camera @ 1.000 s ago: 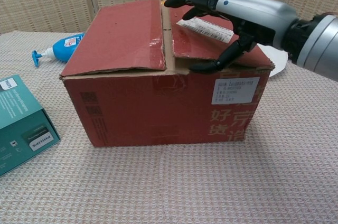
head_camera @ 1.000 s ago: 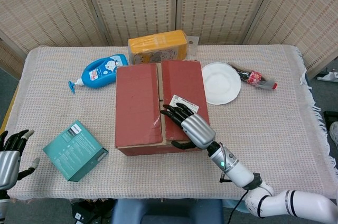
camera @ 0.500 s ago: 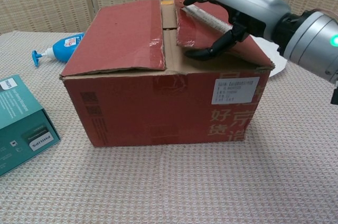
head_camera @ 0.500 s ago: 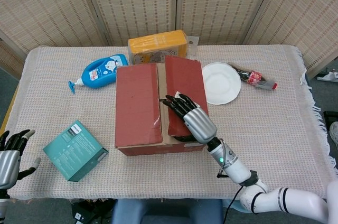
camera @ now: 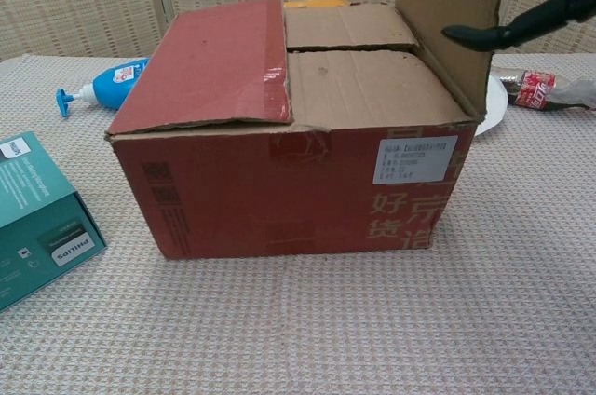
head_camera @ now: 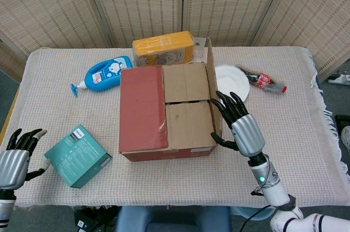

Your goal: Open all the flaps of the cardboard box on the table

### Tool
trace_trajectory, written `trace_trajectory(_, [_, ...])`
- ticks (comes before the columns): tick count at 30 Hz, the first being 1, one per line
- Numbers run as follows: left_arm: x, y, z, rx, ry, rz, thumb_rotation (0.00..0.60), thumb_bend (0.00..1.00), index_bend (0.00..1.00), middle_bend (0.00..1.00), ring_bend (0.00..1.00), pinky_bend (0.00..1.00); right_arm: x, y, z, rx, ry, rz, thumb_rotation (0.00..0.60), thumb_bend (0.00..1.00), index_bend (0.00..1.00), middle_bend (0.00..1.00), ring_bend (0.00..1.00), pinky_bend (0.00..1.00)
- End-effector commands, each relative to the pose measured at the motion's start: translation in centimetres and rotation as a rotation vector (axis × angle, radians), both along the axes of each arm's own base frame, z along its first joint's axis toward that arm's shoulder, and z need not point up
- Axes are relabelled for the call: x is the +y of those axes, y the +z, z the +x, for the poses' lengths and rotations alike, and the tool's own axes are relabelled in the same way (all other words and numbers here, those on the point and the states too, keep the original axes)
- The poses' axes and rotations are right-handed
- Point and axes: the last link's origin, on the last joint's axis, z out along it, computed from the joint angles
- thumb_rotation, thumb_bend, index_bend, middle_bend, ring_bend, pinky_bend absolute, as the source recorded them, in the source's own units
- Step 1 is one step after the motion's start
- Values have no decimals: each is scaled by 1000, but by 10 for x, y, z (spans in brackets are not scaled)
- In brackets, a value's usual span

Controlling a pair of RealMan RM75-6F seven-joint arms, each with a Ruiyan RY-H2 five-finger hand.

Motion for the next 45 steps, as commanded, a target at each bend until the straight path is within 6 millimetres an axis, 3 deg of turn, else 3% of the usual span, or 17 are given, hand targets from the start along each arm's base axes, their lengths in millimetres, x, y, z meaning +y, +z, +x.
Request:
trace_trajectory(1, [2,-1,2,-6,-10,-11,600,357,176,169,187,0,17,14,-19,24,-55,-45,600,275,61,46,82,31])
trace_trajectory(7, [14,-3,13,-15,-61,-46,600,358,176,169,187,0,45,30,-52,50,-182,-84,600,275,58,45,73,31])
trace_trajectory(14, [37,-1,39,-48,-177,-102,600,358,185,169,202,0,69,44,-70,52,-244,-81,600,275,53,45,67,31])
trace_trajectory(17, [62,-3,73,-77,-320,-188,600,358,208,179,221,0,81,58,-77,56,-269,-61,600,275,53,45,67,31])
trace_trajectory(24, [101,-18,143,-99,-569,-354,600,349,304,264,298,0,85,86,-78,75,-273,-120,600,275,53,45,74,30])
trace_trajectory(30, [121,-43,201,-83,-694,-505,600,317,321,281,298,0,88,97,-83,63,-297,-136,600,275,53,45,74,30])
trace_trajectory(37, [138,-69,245,-49,-758,-613,587,276,324,295,304,0,83,97,-89,69,-316,-110,600,274,53,45,73,31])
trace_trajectory(39, [143,-75,254,-40,-753,-634,575,273,324,295,301,0,82,96,-89,69,-312,-107,600,275,53,45,73,31])
trace_trajectory(42, [149,-83,267,-29,-753,-656,416,246,317,292,254,0,81,96,-91,69,-315,-102,600,275,52,45,72,31])
trace_trajectory(45, [154,-92,277,12,-748,-680,385,241,291,257,200,0,79,94,-95,65,-325,-92,600,275,53,45,75,31])
